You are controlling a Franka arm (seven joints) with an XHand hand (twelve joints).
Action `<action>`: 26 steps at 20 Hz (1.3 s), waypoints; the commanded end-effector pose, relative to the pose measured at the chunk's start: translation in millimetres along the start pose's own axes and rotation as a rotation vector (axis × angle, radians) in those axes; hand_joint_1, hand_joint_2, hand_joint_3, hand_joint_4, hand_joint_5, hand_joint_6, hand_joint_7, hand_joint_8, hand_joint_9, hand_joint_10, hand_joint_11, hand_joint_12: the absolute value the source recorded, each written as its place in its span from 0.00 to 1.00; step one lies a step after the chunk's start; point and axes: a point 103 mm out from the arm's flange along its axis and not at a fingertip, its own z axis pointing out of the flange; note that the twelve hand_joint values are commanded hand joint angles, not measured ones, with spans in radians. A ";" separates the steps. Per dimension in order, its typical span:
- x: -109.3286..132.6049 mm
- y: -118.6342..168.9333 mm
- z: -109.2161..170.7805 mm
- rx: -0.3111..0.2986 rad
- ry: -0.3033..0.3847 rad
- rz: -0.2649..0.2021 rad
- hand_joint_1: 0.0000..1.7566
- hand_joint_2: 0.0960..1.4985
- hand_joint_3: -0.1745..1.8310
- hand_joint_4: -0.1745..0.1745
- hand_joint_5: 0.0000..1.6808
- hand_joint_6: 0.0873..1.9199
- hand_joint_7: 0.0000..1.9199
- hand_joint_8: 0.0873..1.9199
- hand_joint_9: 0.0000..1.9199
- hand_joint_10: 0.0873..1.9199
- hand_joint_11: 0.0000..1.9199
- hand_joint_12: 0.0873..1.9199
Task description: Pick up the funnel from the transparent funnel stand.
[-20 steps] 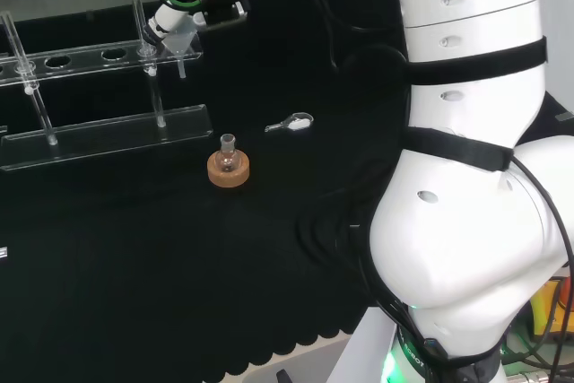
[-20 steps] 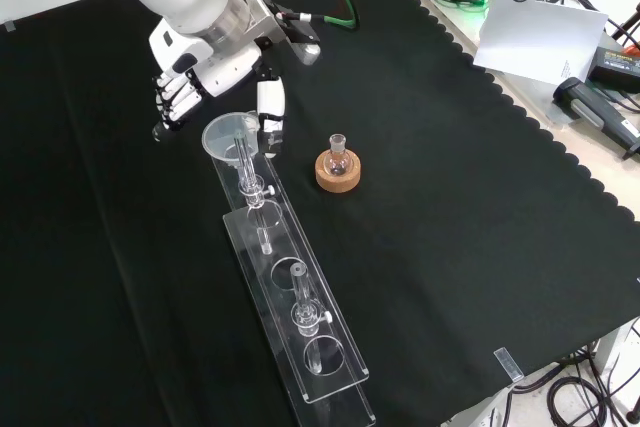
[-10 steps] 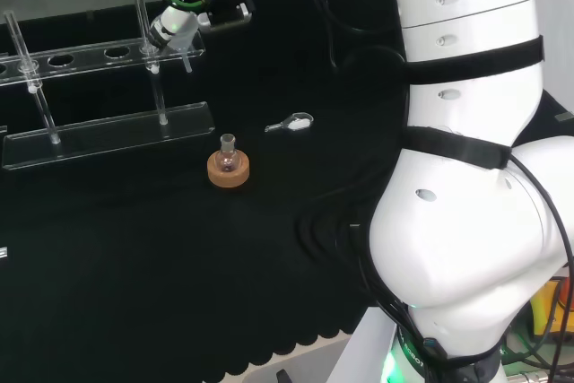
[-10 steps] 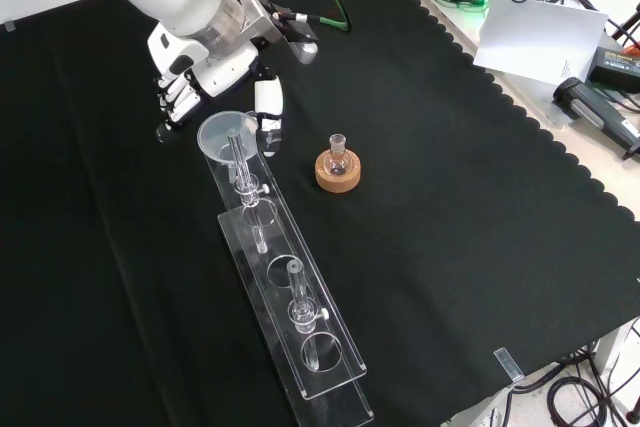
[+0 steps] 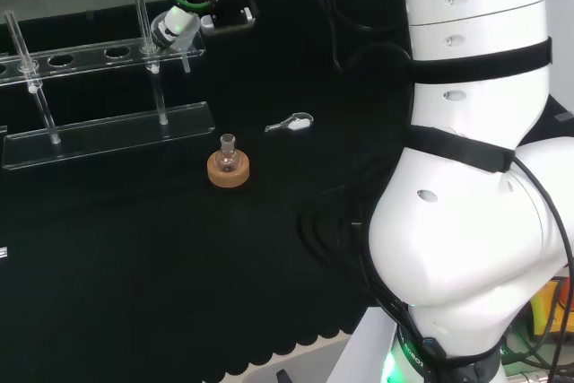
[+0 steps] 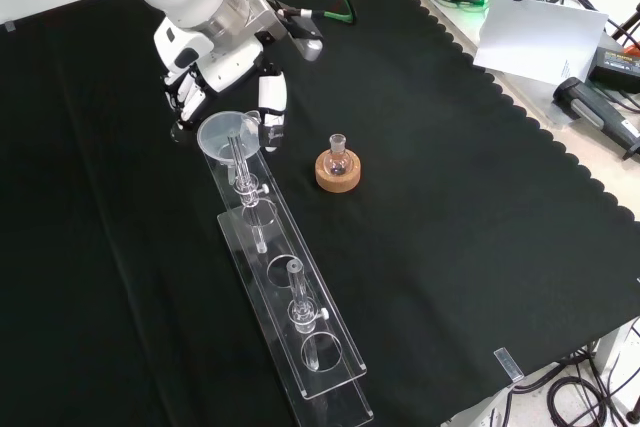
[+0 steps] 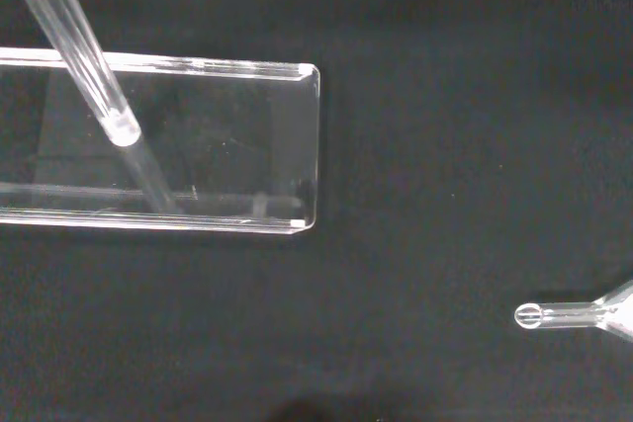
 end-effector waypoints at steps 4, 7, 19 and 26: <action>0.3 -2.9 -4.8 0.006 -0.002 -0.012 0.16 0.42 0.09 0.26 0.07 0.00 0.17 0.17 0.17 0.30 0.00 0.49; 3.2 -4.5 -6.8 0.006 -0.005 -0.022 0.15 0.42 0.09 0.26 0.04 0.00 0.14 0.17 0.16 0.31 0.00 0.49; 12.6 -16.1 -9.3 0.011 -0.031 -0.055 0.12 0.39 0.08 0.20 0.00 0.00 0.09 0.20 0.11 0.33 0.00 0.49; 16.0 -19.7 -6.2 0.029 -0.050 -0.060 0.11 0.38 0.08 0.19 0.00 0.00 0.08 0.21 0.09 0.34 0.00 0.48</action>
